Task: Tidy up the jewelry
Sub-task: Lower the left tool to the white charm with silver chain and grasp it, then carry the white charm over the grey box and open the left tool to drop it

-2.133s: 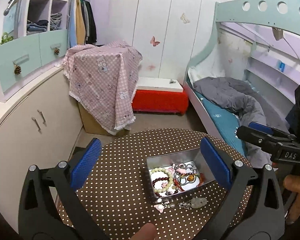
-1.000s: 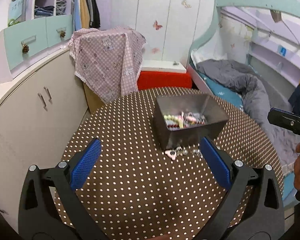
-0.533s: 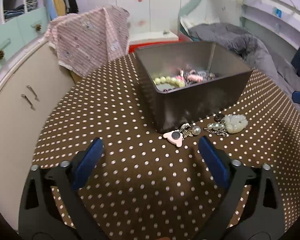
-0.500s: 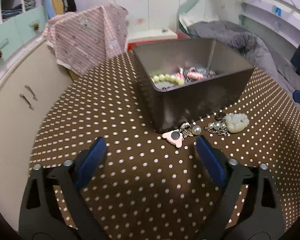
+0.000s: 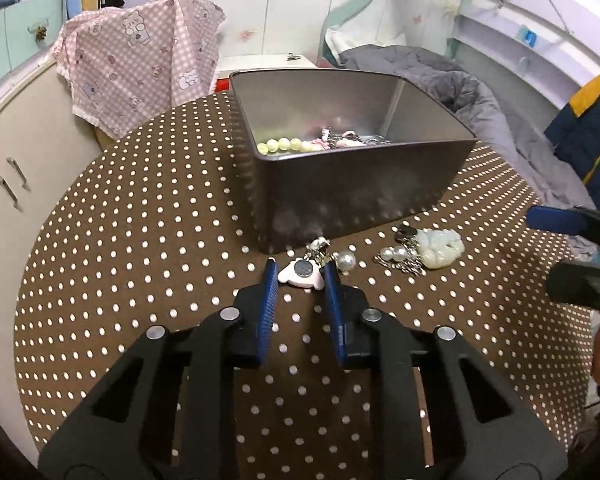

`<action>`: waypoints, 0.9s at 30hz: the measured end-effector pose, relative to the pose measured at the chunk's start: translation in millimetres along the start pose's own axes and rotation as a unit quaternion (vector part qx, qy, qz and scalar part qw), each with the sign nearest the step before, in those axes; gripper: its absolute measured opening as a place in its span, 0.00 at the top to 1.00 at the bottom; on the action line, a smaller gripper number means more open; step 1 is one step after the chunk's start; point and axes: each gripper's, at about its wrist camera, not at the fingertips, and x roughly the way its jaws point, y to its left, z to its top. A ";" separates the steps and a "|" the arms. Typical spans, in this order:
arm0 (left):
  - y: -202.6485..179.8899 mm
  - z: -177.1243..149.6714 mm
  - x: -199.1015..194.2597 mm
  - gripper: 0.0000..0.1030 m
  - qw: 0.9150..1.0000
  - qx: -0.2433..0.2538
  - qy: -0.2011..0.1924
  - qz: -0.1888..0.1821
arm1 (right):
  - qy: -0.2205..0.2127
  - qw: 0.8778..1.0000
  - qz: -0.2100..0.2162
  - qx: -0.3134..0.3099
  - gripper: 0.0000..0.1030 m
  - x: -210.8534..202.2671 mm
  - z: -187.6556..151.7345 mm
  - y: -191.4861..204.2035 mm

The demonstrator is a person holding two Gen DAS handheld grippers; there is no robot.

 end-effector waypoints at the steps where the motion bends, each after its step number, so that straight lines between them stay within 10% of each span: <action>1: 1.9 -3.4 -1.0 0.77 1.000 -0.002 -0.001 -0.002 | 0.002 1.000 0.001 -0.001 0.08 1.9 -0.3 0.6; 13: 23.0 -36.3 -35.1 0.77 0.999 -0.035 -0.007 0.039 | 0.018 0.996 0.035 -0.081 0.14 39.3 18.0 45.1; 27: 39.5 -45.4 -38.2 0.77 0.995 -0.091 -0.016 0.030 | 0.054 0.983 -0.016 -0.172 0.91 96.8 20.4 66.5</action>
